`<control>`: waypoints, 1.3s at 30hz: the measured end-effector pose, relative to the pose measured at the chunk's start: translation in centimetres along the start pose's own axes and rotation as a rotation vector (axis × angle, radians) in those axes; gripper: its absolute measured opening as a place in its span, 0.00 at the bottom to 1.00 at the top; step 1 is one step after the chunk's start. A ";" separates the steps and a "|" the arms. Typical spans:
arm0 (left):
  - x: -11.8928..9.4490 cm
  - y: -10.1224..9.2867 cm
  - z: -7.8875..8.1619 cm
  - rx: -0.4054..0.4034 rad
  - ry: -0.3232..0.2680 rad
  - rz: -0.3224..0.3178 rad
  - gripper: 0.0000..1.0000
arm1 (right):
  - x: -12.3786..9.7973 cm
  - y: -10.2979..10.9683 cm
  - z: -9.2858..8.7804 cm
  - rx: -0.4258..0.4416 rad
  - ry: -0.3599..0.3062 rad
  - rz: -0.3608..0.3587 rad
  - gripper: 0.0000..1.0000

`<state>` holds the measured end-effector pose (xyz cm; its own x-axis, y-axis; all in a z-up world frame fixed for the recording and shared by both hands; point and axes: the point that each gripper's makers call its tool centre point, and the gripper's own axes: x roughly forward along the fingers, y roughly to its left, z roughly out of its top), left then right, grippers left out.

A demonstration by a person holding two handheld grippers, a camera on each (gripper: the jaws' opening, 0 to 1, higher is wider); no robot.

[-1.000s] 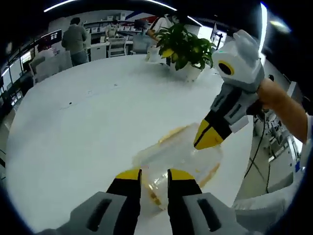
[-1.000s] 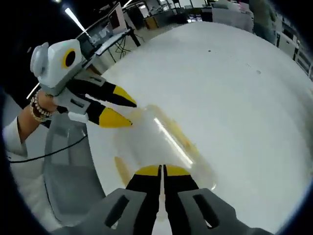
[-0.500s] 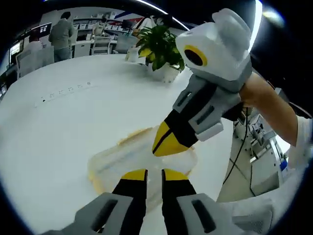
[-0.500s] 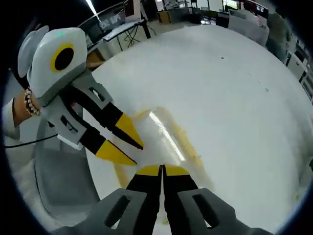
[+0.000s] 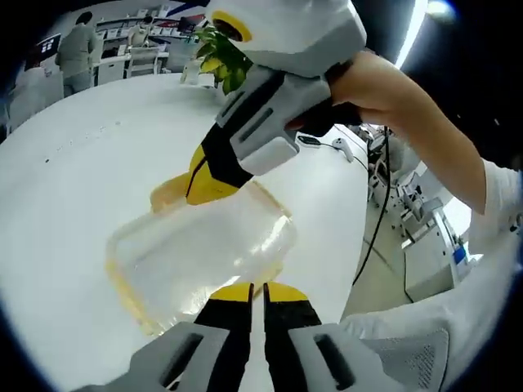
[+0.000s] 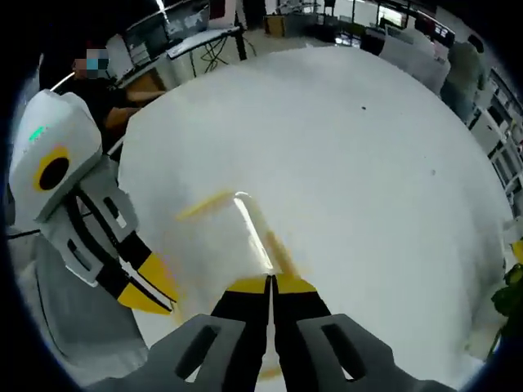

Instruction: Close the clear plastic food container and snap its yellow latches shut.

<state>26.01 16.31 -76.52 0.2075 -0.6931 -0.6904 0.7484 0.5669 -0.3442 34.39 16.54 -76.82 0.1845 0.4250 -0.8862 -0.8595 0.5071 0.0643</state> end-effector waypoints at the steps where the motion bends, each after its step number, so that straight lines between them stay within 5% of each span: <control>1: -0.1 0.0 0.1 0.001 -0.003 0.003 0.00 | 0.0 0.0 0.1 0.001 -0.005 0.000 0.00; 6: 0.0 0.1 0.1 -0.004 -0.005 0.003 0.00 | -0.2 -2.0 1.1 -0.030 -0.059 -0.106 0.00; 15: -0.1 -0.3 0.0 0.016 -0.002 -0.011 0.01 | 0.5 -2.6 1.2 0.027 -0.078 -0.062 0.01; 19: -0.3 -1.0 0.0 0.244 -0.002 -0.036 0.11 | -0.2 -0.9 2.0 -0.020 -0.114 0.084 0.21; 22: -0.3 -0.7 0.1 0.450 0.005 -0.002 0.18 | -0.3 -0.9 1.2 -0.107 -0.036 0.105 0.36; 25: -0.3 -0.3 1.7 0.645 -0.061 0.075 0.39 | -0.1 -0.4 0.0 -0.227 0.058 0.149 0.42; 27: -0.3 -0.3 2.0 0.692 -0.063 0.066 0.48 | 0.1 -0.9 -0.3 -0.240 0.094 0.148 0.41; 30: 0.1 1.2 2.0 0.696 -0.026 0.106 0.44 | 0.5 -1.3 0.0 -0.223 0.110 0.180 0.36; 33: 0.5 2.8 1.8 0.785 0.029 0.160 0.42 | 0.7 -0.4 -0.5 -0.183 0.157 0.262 0.37; 39: 1.1 3.0 1.2 0.832 0.061 0.168 0.36 | 1.2 -0.1 -0.6 -0.219 0.196 0.287 0.39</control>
<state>29.26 16.69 -77.52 0.3408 -0.5901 -0.7319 0.9350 0.1313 0.3295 34.42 16.54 -78.17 -0.1534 0.3644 -0.9185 -0.9480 0.2079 0.2408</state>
